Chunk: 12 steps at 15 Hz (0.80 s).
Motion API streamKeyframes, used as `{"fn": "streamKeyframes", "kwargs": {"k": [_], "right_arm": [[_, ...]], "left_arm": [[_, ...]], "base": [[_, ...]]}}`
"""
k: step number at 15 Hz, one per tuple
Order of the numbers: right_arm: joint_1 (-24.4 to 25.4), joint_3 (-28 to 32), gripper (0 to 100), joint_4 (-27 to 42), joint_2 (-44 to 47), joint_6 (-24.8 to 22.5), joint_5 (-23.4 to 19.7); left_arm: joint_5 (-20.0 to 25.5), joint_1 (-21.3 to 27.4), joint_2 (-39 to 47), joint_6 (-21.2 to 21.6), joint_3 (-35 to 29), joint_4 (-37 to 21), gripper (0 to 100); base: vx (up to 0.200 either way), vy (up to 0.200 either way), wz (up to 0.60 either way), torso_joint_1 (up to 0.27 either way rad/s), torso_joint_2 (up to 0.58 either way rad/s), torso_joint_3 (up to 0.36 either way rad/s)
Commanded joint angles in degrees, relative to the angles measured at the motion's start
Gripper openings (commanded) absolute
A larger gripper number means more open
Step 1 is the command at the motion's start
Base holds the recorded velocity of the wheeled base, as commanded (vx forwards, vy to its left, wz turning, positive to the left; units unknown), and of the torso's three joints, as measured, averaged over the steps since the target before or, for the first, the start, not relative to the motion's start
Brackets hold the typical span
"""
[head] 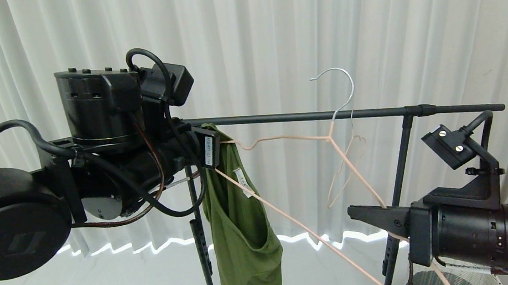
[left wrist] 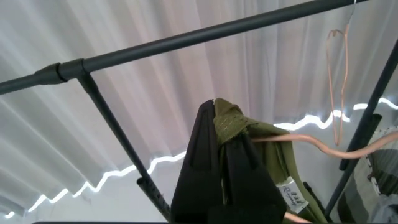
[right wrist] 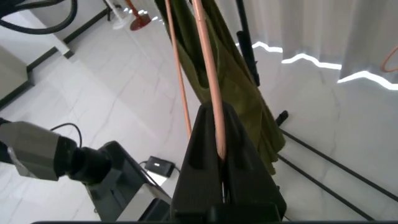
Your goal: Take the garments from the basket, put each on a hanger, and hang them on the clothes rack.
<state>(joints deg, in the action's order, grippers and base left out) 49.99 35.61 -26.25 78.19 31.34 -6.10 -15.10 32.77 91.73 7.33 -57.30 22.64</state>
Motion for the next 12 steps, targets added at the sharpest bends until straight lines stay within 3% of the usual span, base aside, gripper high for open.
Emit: {"fn": "streamKeyframes", "kwargs": {"k": [1, 6, 9, 12], "right_arm": [[-0.9, 1.1, 0, -0.1, 1.9, -0.1, -0.1], [-0.2, 3.9, 0, -0.2, 5.2, -0.3, -0.2], [1.1, 4.3, 0, -0.3, 6.6, -0.3, -0.2], [3.4, 4.4, 0, -2.0, 7.3, -0.3, -0.4]], "left_arm": [[0.1, 1.9, -1.2, -0.4, 0.4, 0.0, 0], [0.2, 7.3, -1.4, -1.8, 0.1, 0.0, 0], [0.3, 9.5, -1.3, -4.8, -1.4, 0.1, 0], [0.5, 10.4, 0.2, -5.4, -3.0, 3.9, 0]], "base": [[0.000, 0.000, 0.00, 0.000, 0.00, 0.000], [0.000, 0.000, 0.00, 0.000, 0.00, 0.000], [0.000, 0.000, 0.00, 0.000, 0.00, 0.000], [0.000, 0.000, 0.00, 0.000, 0.00, 0.000]]}}
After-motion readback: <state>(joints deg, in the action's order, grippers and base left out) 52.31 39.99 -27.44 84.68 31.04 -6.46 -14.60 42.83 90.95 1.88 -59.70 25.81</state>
